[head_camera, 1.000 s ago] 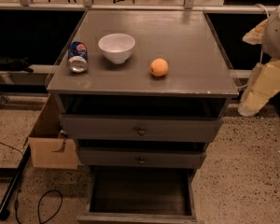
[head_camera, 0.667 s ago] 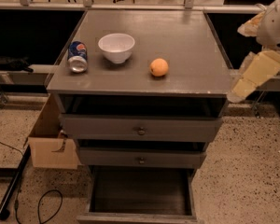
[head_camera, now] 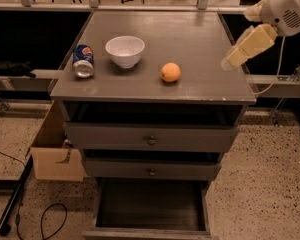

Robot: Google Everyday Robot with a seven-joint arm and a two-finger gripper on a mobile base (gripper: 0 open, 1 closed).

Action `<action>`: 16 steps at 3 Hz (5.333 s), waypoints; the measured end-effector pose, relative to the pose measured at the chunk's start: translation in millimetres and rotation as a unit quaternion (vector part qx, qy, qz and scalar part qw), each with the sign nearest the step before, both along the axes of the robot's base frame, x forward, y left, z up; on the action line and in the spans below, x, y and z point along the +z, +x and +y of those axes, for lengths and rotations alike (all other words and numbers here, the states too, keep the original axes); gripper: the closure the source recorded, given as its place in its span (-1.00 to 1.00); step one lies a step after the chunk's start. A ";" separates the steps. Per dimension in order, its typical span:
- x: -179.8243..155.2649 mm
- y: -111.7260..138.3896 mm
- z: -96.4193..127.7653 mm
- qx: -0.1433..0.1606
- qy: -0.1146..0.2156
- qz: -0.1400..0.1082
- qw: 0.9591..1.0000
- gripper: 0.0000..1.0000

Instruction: Place orange into bottom drawer

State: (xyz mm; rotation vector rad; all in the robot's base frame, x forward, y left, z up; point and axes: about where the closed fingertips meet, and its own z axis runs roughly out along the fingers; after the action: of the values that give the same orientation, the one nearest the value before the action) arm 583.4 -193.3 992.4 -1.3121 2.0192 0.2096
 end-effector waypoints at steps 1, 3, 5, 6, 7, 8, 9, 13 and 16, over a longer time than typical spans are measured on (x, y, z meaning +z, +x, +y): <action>-6.6 34.6 12.6 -0.011 0.017 0.004 1.000 -1.00; -37.2 90.0 46.9 -0.014 -0.031 0.023 0.999 -1.00; -49.8 99.8 56.2 -0.005 -0.004 0.026 1.000 -1.00; -70.9 108.8 60.7 0.026 0.041 0.045 0.998 -1.00; -90.6 120.6 65.6 0.056 0.101 0.069 0.991 -1.00; -104.8 124.8 87.4 0.089 0.116 0.086 0.985 -1.00; -116.1 122.8 111.8 0.118 0.105 0.098 0.983 -1.00; -150.8 106.6 123.1 0.130 0.083 0.121 0.981 -0.67; -150.9 106.6 123.2 0.130 0.083 0.121 0.981 0.88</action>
Offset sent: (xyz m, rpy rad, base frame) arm 0.1049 0.0557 -0.0348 -0.0330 0.0544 -0.0267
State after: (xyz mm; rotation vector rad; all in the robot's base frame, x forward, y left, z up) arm 690.0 -70.2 841.5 -1.4987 1.9693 0.6734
